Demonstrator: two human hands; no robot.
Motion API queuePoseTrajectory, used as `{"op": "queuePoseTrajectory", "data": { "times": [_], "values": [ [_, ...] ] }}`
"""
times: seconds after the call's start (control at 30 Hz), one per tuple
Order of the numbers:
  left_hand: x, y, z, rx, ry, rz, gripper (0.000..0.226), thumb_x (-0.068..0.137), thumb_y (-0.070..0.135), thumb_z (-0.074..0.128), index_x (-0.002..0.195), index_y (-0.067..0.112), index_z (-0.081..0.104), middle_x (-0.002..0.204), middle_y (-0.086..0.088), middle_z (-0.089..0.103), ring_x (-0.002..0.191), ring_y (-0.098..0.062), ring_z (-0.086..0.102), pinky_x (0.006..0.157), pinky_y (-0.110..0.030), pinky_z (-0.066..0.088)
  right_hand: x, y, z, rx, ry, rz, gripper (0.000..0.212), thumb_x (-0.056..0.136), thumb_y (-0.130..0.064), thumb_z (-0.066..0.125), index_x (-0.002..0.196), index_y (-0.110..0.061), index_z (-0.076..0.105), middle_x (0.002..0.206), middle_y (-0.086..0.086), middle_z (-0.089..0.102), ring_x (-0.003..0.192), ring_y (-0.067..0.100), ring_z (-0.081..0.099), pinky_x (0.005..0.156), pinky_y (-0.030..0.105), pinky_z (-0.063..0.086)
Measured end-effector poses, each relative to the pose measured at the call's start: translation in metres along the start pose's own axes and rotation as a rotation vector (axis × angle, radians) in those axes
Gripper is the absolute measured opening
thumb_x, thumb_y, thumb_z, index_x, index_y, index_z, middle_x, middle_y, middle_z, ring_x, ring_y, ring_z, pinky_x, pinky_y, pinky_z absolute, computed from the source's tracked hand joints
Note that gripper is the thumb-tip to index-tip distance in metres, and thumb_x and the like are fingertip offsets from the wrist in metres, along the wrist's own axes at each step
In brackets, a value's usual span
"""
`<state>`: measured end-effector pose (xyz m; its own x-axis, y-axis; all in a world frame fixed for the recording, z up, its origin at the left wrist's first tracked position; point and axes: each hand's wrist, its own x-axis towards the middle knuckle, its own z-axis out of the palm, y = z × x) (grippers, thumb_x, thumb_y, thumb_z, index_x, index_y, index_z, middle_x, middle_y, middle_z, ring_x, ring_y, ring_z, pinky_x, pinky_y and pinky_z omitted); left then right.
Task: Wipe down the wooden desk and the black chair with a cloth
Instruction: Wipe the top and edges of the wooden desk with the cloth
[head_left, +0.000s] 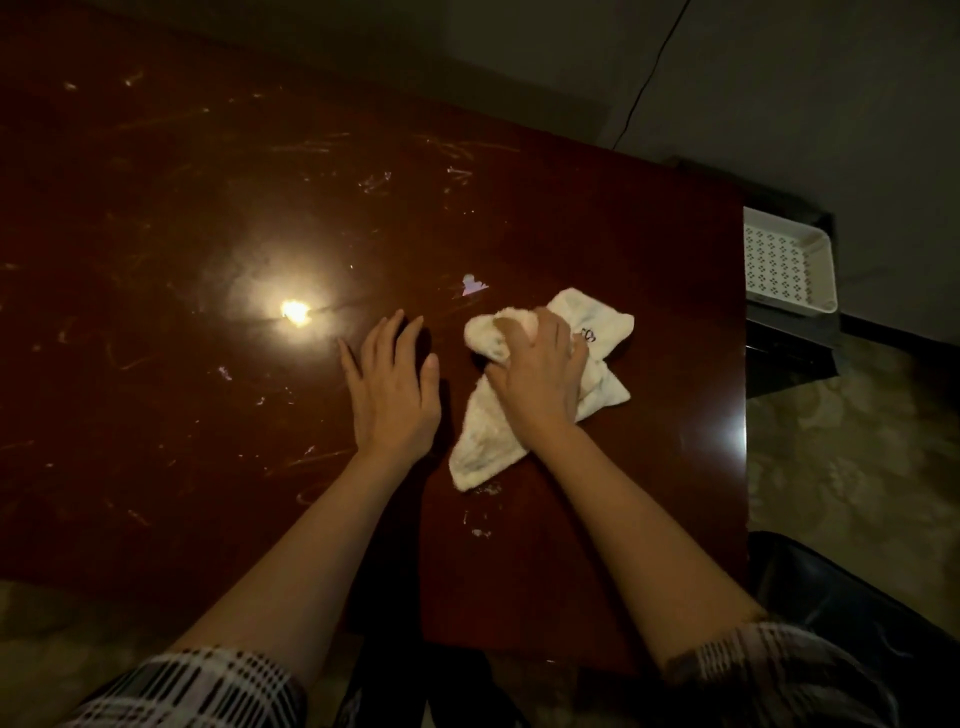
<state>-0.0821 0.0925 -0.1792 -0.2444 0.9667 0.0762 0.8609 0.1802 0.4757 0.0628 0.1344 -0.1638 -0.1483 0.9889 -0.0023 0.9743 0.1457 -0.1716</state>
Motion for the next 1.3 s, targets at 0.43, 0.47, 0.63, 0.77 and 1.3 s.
{"op": "queuePoseTrajectory", "data": {
  "times": [0.43, 0.47, 0.63, 0.77, 1.3],
  "values": [
    [0.002, 0.002, 0.000, 0.064, -0.052, -0.005, 0.059, 0.094, 0.042, 0.016, 0.137, 0.012, 0.043, 0.145, -0.006, 0.038, 0.140, -0.020, 0.025, 0.115, -0.049, -0.005, 0.065, 0.042, -0.035, 0.312, 0.259, 0.232, 0.046, 0.082, -0.031, 0.054, 0.127, -0.021, 0.055, 0.124, 0.013, 0.048, 0.116, 0.031, 0.044, 0.097, 0.039, 0.033],
    [0.002, 0.002, 0.000, 0.080, -0.063, 0.000, 0.058, 0.094, 0.042, 0.016, 0.138, 0.013, 0.042, 0.146, -0.006, 0.037, 0.140, -0.020, 0.024, 0.114, -0.051, -0.005, 0.086, 0.048, -0.044, 0.239, 0.270, 0.263, 0.044, 0.085, -0.031, 0.055, 0.128, -0.022, 0.053, 0.125, 0.013, 0.046, 0.118, 0.031, 0.041, 0.097, 0.040, 0.031],
    [0.005, 0.002, 0.000, 0.095, -0.111, -0.006, 0.059, 0.094, 0.043, 0.016, 0.141, 0.014, 0.037, 0.151, -0.006, 0.029, 0.143, -0.019, 0.017, 0.113, -0.051, -0.011, 0.123, 0.037, -0.022, -0.032, 0.075, 0.216, 0.041, 0.089, -0.033, 0.052, 0.130, -0.025, 0.049, 0.132, 0.011, 0.041, 0.121, 0.030, 0.038, 0.095, 0.045, 0.032],
    [0.004, 0.004, -0.002, 0.096, -0.129, -0.012, 0.058, 0.095, 0.042, 0.018, 0.140, 0.012, 0.038, 0.150, -0.007, 0.032, 0.141, -0.021, 0.021, 0.113, -0.050, -0.011, 0.048, 0.015, -0.007, -0.040, 0.042, 0.080, 0.042, 0.081, -0.030, 0.062, 0.122, -0.025, 0.056, 0.123, 0.010, 0.051, 0.111, 0.031, 0.048, 0.086, 0.043, 0.037],
    [0.124, 0.037, 0.002, 0.225, -0.554, -0.288, 0.089, 0.087, 0.072, 0.012, 0.145, 0.016, -0.026, 0.148, -0.014, -0.036, 0.136, -0.032, -0.034, 0.109, -0.051, -0.020, 0.152, 0.096, -0.047, 0.343, 0.245, 0.442, 0.038, 0.091, -0.032, 0.056, 0.127, -0.019, 0.052, 0.126, 0.013, 0.044, 0.117, 0.030, 0.044, 0.096, 0.042, 0.039]
  ]
}}
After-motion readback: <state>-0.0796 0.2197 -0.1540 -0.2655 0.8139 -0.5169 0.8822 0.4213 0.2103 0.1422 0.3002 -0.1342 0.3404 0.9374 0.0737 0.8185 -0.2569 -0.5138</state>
